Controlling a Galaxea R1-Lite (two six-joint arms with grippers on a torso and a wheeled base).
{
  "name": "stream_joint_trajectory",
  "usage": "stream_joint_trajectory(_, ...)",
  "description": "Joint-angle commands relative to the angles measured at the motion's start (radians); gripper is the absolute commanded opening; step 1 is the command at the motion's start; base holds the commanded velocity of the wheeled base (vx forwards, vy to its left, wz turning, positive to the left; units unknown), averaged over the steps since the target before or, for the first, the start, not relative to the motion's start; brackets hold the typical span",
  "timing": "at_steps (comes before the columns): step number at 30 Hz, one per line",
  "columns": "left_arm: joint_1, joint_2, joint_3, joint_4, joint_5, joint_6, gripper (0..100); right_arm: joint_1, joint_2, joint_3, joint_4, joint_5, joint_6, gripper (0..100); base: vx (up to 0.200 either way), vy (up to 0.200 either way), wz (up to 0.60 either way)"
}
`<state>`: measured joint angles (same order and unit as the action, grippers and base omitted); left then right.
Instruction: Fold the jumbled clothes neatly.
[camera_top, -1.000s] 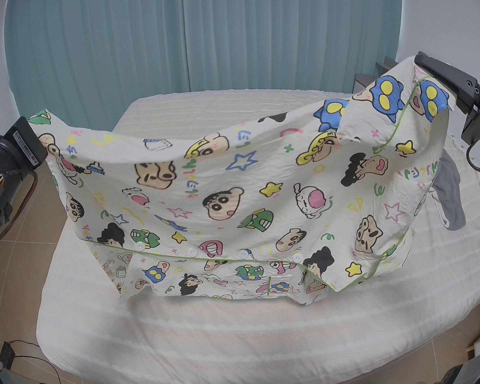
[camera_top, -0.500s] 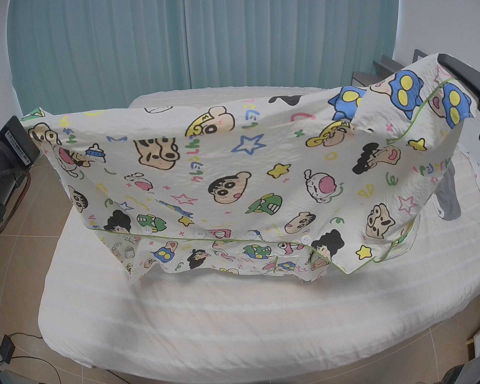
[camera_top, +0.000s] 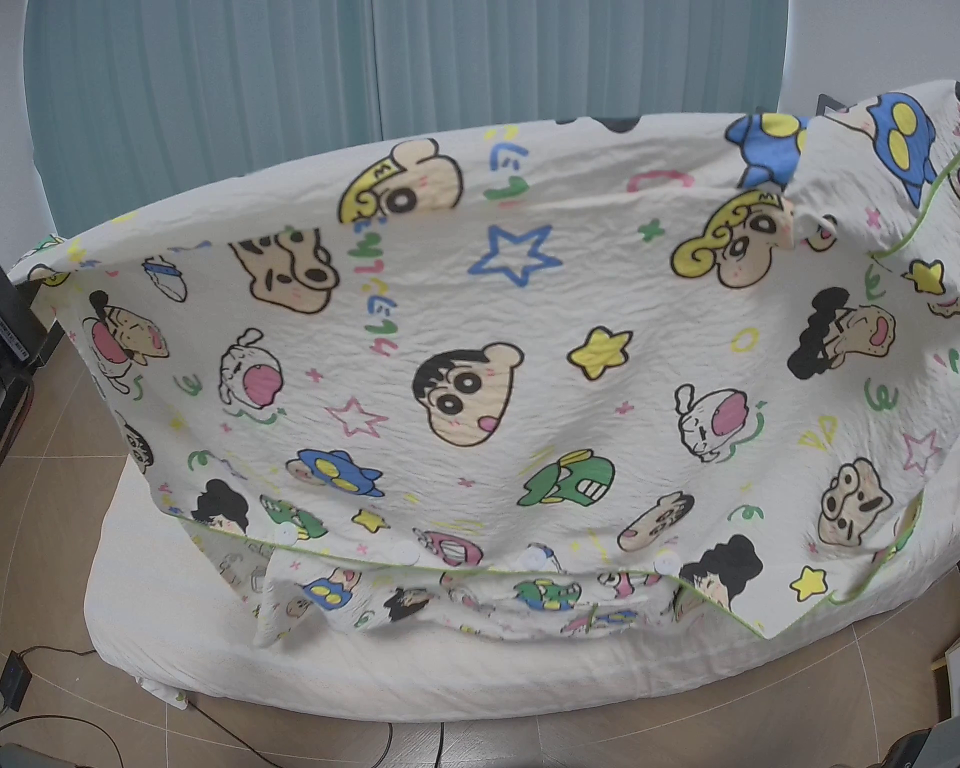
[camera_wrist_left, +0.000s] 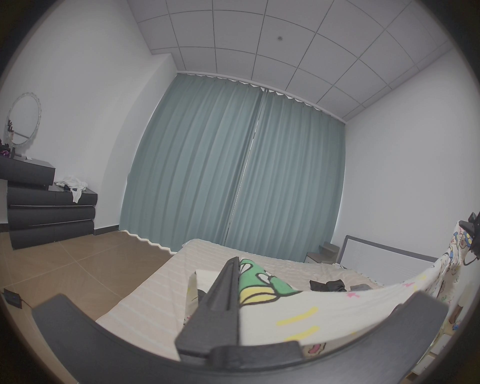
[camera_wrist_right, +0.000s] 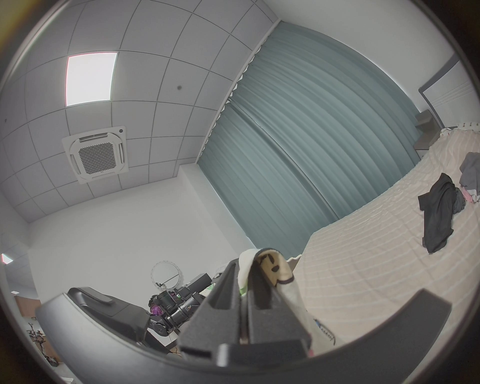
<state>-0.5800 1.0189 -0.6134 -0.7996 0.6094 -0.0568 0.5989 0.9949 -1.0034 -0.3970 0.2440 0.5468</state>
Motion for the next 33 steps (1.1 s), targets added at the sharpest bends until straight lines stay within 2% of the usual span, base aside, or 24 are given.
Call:
stream_joint_trajectory(1, 0.000, -0.060, 0.007, 0.013, 0.001, 0.000, 0, 0.002, -0.038, 0.003, 0.001, 0.006, 0.001, 0, 0.000, 0.000, 0.00)
stream_joint_trajectory(9, -0.004, -0.163, 0.101, 0.158, -0.005, -0.003, 0, 0.001, -0.068, 0.062, 0.030, 0.015, 0.001, 0, 0.000, 0.000, 0.00)
stream_joint_trajectory(16, -0.004, -0.148, 0.181, 0.172, -0.003, -0.005, 0, -0.010, -0.058, 0.117, 0.066, 0.011, 0.005, 0, 0.000, 0.000, 0.00)
stream_joint_trajectory(28, -0.003, 0.013, 0.175, 0.165, -0.005, -0.040, 0, -0.074, 0.004, 0.204, 0.055, 0.009, -0.004, 0, 0.000, 0.000, 0.00)
stream_joint_trajectory(33, 0.005, 0.109, 0.110, 0.163, -0.005, -0.040, 0, -0.120, 0.053, 0.209, 0.050, 0.009, -0.036, 0, 0.200, 0.000, 0.00)
